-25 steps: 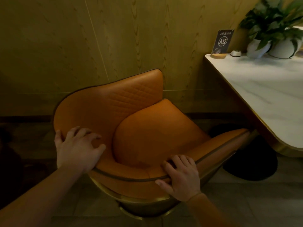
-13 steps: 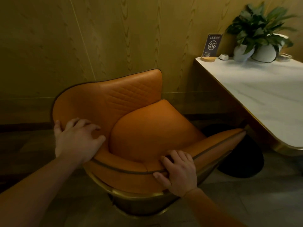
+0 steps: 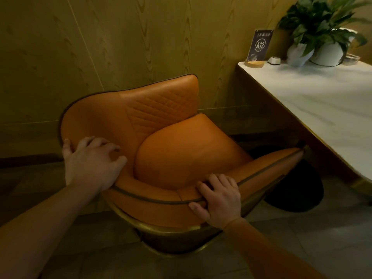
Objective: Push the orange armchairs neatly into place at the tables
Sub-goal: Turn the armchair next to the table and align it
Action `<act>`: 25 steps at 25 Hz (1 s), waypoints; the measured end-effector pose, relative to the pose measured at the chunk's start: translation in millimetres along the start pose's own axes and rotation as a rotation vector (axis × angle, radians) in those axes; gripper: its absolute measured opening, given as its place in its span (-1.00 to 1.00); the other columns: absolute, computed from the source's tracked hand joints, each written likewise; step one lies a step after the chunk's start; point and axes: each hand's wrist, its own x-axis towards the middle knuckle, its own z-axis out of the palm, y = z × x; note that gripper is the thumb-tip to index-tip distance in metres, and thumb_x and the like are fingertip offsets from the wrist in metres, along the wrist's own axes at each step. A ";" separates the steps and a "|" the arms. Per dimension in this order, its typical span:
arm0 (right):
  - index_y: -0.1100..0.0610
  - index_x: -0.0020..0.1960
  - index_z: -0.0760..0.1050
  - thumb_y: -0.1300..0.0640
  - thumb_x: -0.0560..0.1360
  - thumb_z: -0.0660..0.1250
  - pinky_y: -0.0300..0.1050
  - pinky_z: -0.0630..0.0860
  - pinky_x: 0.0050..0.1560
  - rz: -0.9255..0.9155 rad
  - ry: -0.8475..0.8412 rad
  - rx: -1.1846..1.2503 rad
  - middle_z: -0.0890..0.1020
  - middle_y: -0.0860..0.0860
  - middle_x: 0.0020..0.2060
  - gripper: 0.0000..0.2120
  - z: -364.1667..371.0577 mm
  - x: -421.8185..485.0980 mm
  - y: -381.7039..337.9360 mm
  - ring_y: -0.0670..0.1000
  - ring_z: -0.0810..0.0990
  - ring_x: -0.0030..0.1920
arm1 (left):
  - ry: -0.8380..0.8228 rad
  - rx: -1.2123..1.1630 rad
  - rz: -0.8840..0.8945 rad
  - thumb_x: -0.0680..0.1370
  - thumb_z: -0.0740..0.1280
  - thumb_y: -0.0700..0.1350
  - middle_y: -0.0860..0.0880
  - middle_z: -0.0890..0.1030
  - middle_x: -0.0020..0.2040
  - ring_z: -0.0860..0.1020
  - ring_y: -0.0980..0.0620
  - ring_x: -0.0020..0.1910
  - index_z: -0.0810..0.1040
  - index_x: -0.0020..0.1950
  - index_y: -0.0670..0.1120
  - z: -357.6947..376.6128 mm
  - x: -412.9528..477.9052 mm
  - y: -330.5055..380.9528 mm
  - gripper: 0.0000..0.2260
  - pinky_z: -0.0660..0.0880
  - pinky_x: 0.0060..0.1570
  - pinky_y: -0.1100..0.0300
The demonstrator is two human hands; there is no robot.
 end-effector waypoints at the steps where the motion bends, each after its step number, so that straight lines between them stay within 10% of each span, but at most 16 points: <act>1: 0.01 0.04 0.57 -0.39 0.53 0.05 0.03 0.37 -0.02 -0.002 -0.001 0.000 0.56 0.07 -0.02 -0.45 -0.1 -0.1 -0.4 0.15 0.50 -0.03 | 0.000 -0.004 0.001 0.40 0.00 0.33 0.10 0.50 0.33 0.29 -0.04 0.43 0.59 0.16 0.25 -0.6 -0.4 -0.3 -0.49 -0.05 0.46 -0.29; 18: 0.03 0.13 0.58 -0.39 0.54 -0.02 0.06 0.40 0.02 0.010 -0.075 -0.020 0.59 0.08 0.07 -0.38 -0.2 -0.9 -3.8 0.17 0.51 0.05 | -0.044 0.020 0.018 0.43 -0.03 0.34 0.08 0.48 0.34 0.23 -0.06 0.46 0.55 0.21 0.25 -1.7 -0.3 -3.2 -0.48 -0.07 0.46 -0.33; 25: -0.11 0.32 0.50 -0.41 0.55 0.00 0.10 0.36 0.23 0.070 -0.371 0.012 0.54 -0.07 0.20 -0.43 -30.0 10.0 -10.0 0.08 0.44 0.22 | -0.306 0.085 0.038 0.55 -0.04 0.33 -0.08 0.17 0.57 -0.09 -0.16 0.58 0.29 0.47 0.20 -22.9 -4.8 0.3 -0.46 -0.24 0.46 -0.32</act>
